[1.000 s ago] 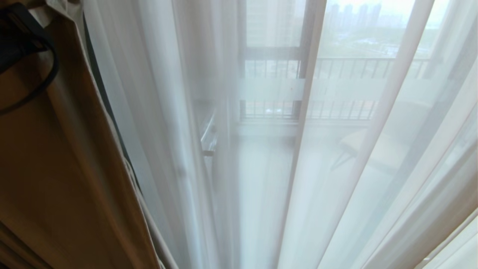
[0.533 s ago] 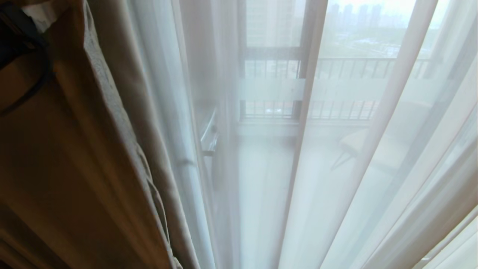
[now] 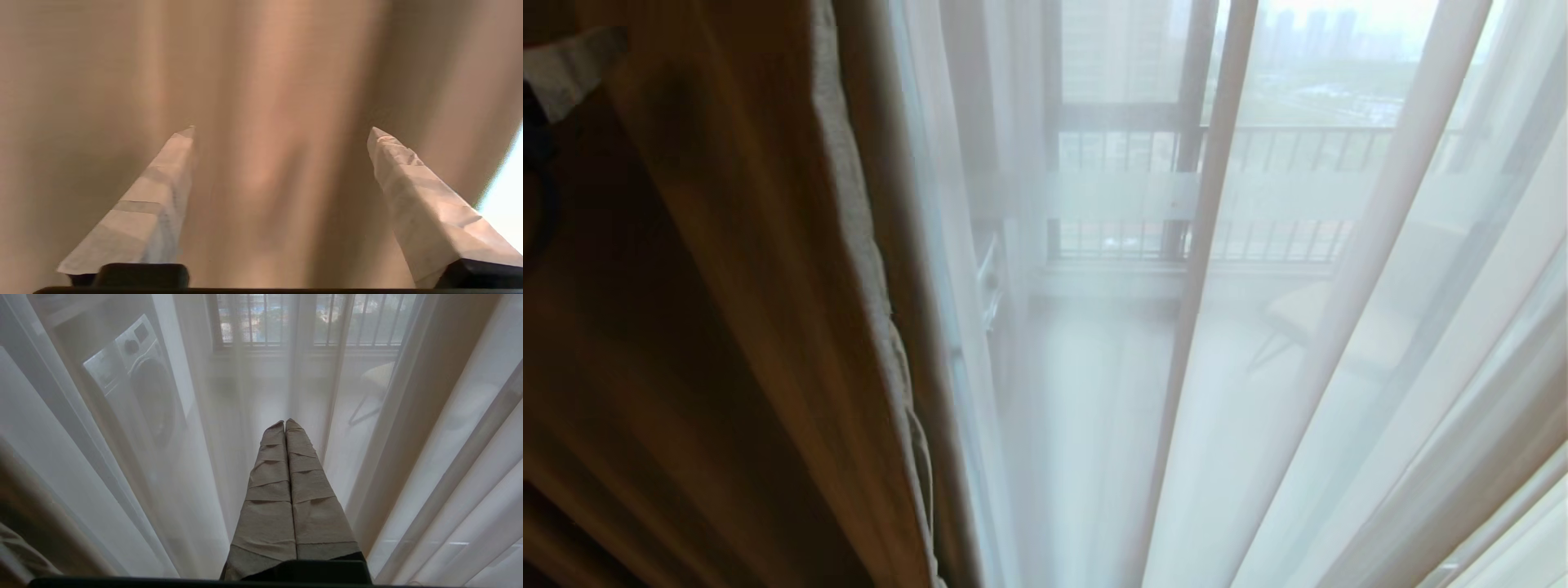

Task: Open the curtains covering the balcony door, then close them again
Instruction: Close the outer curtains on both sides

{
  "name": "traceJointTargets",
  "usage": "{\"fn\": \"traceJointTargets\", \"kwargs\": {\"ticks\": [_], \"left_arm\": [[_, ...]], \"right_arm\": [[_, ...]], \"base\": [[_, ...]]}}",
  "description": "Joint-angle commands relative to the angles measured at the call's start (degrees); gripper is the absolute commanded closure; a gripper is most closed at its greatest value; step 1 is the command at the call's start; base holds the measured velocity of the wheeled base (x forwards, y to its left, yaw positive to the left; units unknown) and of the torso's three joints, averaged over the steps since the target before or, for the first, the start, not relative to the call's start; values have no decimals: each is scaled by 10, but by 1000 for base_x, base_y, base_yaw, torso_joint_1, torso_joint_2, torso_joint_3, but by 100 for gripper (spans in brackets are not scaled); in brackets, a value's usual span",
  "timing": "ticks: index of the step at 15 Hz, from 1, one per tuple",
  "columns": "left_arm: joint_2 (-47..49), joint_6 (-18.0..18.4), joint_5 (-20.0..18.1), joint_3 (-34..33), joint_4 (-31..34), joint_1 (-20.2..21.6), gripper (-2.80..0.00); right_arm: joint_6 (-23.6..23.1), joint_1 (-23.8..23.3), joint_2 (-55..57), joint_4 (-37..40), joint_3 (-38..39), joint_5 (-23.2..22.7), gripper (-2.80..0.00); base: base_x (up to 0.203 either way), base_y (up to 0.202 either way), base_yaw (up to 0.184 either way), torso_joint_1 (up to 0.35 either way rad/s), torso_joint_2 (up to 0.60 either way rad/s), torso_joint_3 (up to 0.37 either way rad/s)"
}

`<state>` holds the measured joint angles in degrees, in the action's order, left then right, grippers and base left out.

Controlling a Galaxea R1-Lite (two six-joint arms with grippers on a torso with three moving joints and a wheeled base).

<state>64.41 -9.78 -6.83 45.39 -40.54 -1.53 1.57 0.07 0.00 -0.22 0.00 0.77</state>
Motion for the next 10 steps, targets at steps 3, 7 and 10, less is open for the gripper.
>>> {"fn": "traceJointTargets", "kwargs": {"ticks": [3,7,10], "left_arm": [[-140,-1,-2,-72,63,-14,-280],[-233,-5,17,-126,151,-31,-280],[-234,-7,26,-134,151,-41,-280]], "right_arm": [[0,0,0,0,0,0,0],[0,0,0,0,0,0,0],[0,0,0,0,0,0,0]], "base": [[0,0,0,0,0,0],[0,0,0,0,0,0],[0,0,0,0,0,0]]}}
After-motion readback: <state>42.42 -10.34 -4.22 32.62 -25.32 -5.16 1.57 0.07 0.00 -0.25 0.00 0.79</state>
